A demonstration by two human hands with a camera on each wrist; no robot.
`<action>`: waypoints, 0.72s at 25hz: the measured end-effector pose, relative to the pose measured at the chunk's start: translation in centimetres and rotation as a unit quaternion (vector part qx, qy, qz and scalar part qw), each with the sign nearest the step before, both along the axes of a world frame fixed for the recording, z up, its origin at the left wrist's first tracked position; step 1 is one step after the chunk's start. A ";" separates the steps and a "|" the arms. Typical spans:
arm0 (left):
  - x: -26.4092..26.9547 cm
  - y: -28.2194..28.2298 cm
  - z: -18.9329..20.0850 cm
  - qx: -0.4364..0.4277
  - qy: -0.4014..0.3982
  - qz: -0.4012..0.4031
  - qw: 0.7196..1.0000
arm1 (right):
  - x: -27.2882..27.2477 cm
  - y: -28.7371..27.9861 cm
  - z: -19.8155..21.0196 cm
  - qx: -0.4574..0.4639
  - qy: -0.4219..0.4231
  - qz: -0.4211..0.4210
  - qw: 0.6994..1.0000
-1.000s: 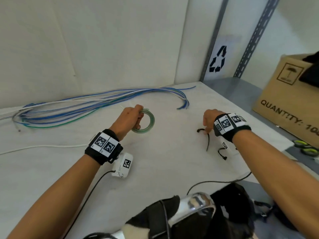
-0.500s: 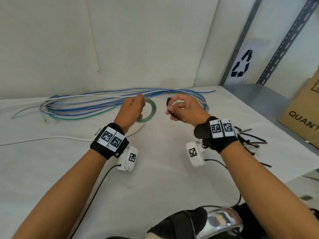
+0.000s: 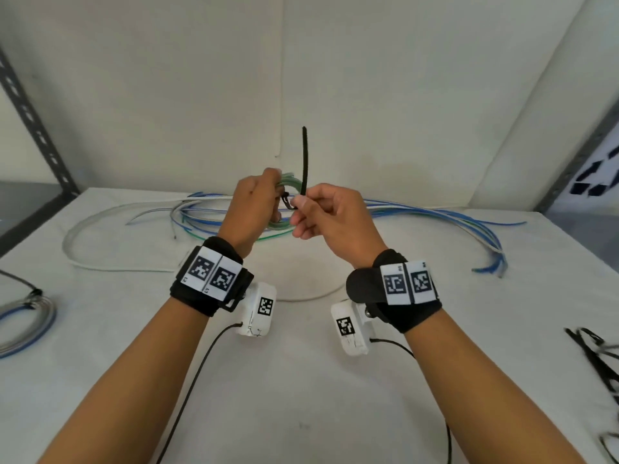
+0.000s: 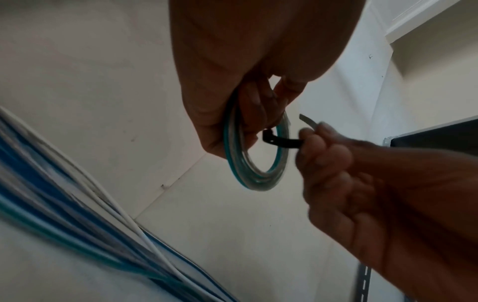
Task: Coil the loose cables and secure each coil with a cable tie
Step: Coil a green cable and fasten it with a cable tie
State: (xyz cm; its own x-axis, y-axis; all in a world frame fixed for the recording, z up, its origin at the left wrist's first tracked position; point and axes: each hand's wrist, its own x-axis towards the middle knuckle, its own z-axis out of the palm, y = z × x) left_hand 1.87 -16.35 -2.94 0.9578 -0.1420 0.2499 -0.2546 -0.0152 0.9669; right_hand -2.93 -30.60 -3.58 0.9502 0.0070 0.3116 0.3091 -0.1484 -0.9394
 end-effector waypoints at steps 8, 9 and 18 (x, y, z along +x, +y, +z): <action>0.2 0.1 -0.6 0.034 -0.036 -0.034 0.998 | 0.7 0.3 -2.4 -0.064 -0.130 -0.062 0.988; 0.1 0.0 -0.7 0.035 -0.038 -0.038 0.998 | 0.6 0.0 -2.5 -0.064 -0.144 -0.073 0.985; -0.1 0.4 0.0 0.023 -0.082 -0.044 0.995 | 0.3 -0.2 -2.2 -0.061 -0.161 -0.060 0.983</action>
State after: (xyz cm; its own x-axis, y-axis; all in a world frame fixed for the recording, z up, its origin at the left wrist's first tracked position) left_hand 1.79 -15.91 -2.93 0.8882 -0.2385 0.3928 -0.4108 -0.0292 0.9112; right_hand -2.61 -30.77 -5.79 0.7987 -0.0422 0.6002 0.5612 -0.3073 -0.7685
